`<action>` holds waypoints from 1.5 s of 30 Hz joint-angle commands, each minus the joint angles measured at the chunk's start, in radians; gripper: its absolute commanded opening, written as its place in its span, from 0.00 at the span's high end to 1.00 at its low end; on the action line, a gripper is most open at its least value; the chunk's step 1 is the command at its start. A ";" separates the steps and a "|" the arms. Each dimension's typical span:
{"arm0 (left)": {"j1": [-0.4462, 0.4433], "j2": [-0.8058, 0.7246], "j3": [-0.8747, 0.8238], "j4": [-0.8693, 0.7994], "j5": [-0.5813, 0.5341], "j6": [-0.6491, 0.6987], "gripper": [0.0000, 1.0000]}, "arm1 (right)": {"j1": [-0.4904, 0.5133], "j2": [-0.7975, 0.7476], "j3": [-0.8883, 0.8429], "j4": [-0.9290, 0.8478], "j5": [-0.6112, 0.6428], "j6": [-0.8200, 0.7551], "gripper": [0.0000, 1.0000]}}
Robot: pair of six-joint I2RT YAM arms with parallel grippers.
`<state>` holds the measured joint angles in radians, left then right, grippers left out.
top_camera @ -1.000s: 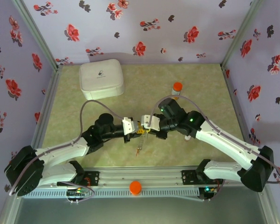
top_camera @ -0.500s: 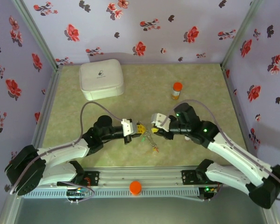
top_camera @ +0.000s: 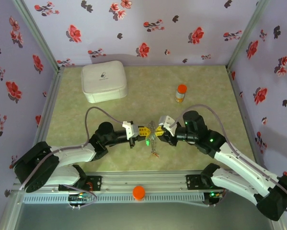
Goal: Put the keys on the keyring
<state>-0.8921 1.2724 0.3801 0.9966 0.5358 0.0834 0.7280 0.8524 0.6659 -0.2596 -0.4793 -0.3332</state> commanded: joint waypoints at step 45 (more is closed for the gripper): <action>-0.001 0.017 0.049 0.171 0.014 -0.036 1.00 | -0.003 -0.008 -0.116 0.228 -0.104 0.158 0.75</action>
<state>-0.8921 1.2980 0.3931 1.0924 0.5465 0.0574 0.7261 0.8349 0.5602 -0.0895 -0.5407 -0.2028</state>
